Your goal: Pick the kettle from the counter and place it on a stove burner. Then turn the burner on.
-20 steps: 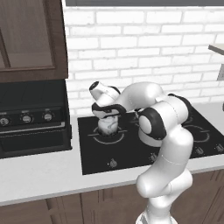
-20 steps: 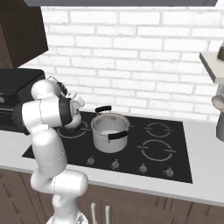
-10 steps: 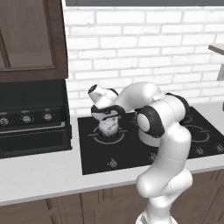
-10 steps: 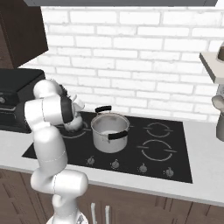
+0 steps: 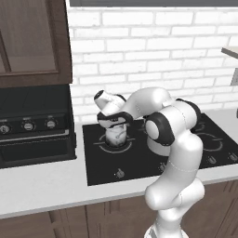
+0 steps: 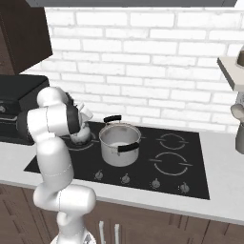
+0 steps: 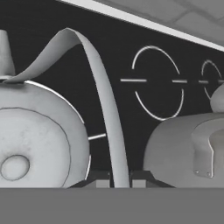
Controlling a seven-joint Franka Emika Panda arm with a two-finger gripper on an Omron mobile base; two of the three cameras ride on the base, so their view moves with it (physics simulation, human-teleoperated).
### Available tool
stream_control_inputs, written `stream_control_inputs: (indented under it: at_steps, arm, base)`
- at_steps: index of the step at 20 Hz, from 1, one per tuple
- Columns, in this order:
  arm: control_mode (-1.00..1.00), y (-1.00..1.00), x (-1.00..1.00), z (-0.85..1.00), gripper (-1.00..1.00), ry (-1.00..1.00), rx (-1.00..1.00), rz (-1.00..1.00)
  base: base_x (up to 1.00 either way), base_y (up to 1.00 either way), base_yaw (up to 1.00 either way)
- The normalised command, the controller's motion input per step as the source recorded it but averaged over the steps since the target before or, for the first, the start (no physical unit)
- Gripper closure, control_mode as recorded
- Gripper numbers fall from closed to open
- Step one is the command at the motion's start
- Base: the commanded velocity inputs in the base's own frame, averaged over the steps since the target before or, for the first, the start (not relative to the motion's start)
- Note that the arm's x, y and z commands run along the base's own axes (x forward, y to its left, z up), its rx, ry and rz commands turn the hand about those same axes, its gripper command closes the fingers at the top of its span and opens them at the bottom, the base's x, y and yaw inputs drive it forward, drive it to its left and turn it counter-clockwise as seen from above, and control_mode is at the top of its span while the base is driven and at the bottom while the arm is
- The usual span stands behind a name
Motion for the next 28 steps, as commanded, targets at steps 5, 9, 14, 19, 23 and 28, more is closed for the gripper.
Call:
stream_control_inputs:
  at_steps: [5,9,14,19,23,28]
  arm:
    - [-1.00,0.00,0.00,0.00,-1.00,0.00,0.00,0.00]
    - [-1.00,0.00,0.00,0.00,-1.00,0.00,0.00,0.00]
    - [-1.00,0.00,-0.03,0.00,-1.00,0.00,0.00,0.00]
    - [-1.00,0.13,-0.02,0.09,-1.00,0.00,0.00,0.00]
    - [-1.00,0.33,0.00,0.32,-1.00,0.00,0.00,0.00]
    - [-1.00,0.22,0.00,0.13,-1.00,0.00,0.00,0.00]
  base:
    - [0.00,0.00,0.00]
    - [0.00,0.00,0.00]
    - [0.00,0.00,0.00]
    - [0.00,0.00,0.00]
    - [0.00,0.00,0.00]
    - [0.00,0.00,0.00]
